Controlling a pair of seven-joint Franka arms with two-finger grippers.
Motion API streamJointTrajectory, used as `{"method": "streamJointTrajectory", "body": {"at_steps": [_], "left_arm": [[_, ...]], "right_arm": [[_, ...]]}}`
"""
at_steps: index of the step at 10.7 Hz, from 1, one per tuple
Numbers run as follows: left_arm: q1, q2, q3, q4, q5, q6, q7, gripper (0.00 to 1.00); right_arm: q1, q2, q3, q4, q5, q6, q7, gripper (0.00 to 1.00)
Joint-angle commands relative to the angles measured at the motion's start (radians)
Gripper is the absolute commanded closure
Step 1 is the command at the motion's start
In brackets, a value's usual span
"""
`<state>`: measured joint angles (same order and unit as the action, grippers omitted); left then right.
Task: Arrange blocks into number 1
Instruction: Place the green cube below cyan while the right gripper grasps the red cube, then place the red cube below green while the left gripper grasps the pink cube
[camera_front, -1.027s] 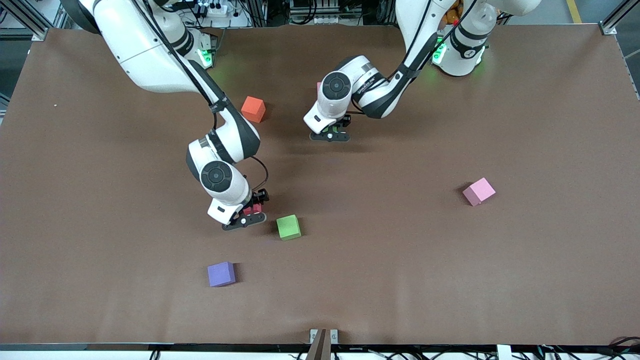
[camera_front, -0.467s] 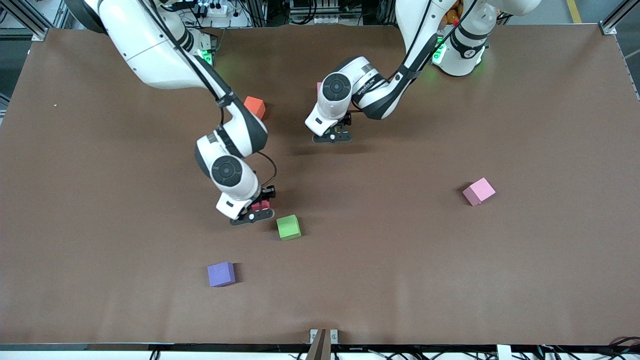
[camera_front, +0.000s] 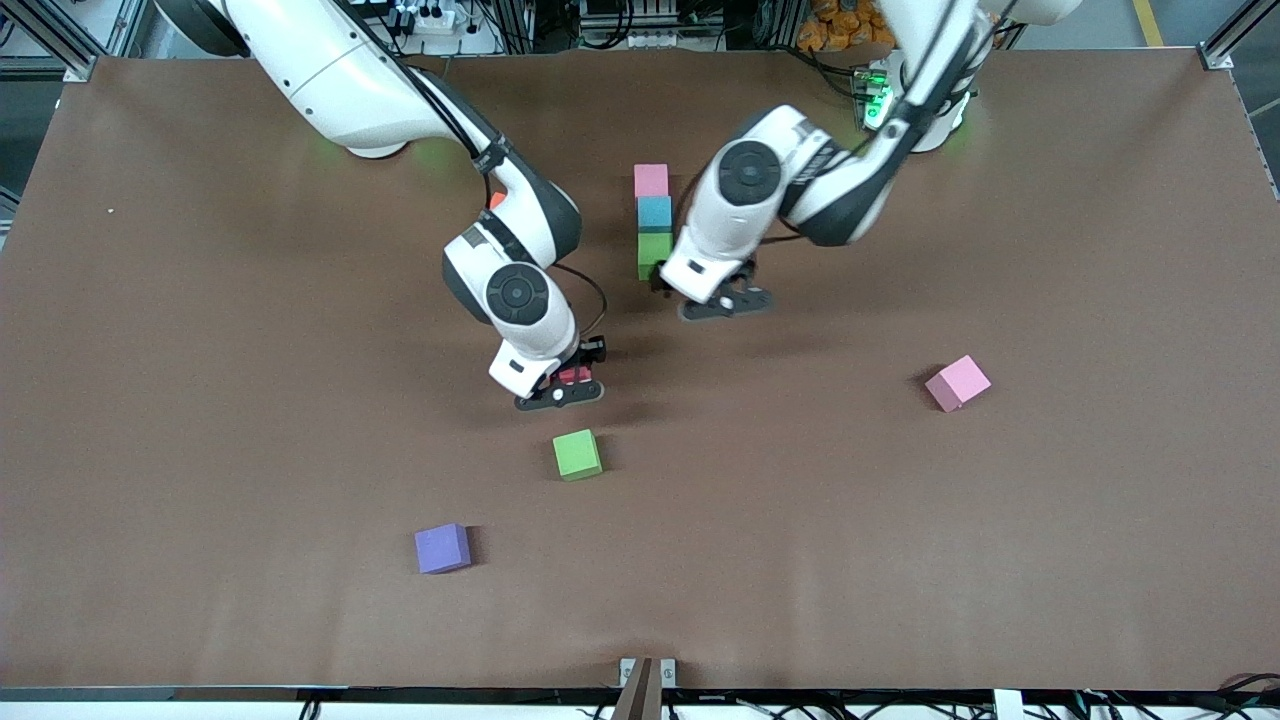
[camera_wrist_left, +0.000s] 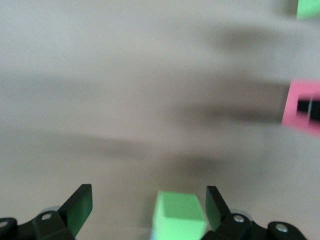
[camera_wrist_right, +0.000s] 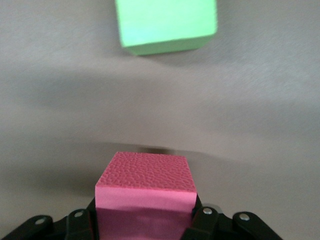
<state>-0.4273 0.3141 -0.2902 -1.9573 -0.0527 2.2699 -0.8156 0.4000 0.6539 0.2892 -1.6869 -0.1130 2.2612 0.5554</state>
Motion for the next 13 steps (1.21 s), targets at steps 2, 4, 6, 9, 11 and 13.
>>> {"method": "streamJointTrajectory", "body": {"at_steps": [2, 4, 6, 9, 11, 13], "left_arm": [[0.110, -0.039, 0.119, -0.025, 0.028, -0.015, 0.409, 0.00], [0.142, -0.049, 0.250, -0.026, 0.027, -0.065, 0.713, 0.00], [0.151, -0.041, 0.368, -0.028, 0.016, -0.078, 0.857, 0.00], [0.153, -0.035, 0.408, -0.028, 0.020, -0.079, 0.862, 0.00], [0.157, -0.004, 0.437, -0.040, 0.025, -0.079, 0.868, 0.00], [0.160, 0.035, 0.489, -0.045, 0.022, -0.078, 0.868, 0.00]], "right_arm": [[0.104, -0.017, 0.024, -0.027, 0.006, -0.006, 0.156, 1.00], [0.195, 0.001, 0.021, -0.020, -0.008, 0.003, 0.271, 1.00], [0.262, 0.006, 0.004, -0.020, -0.014, 0.000, 0.302, 1.00], [0.342, 0.013, -0.044, -0.020, -0.016, 0.006, 0.320, 1.00], [0.361, 0.023, -0.059, -0.014, -0.027, 0.018, 0.324, 1.00], [0.361, 0.024, -0.059, -0.014, -0.030, 0.061, 0.322, 1.00]]}}
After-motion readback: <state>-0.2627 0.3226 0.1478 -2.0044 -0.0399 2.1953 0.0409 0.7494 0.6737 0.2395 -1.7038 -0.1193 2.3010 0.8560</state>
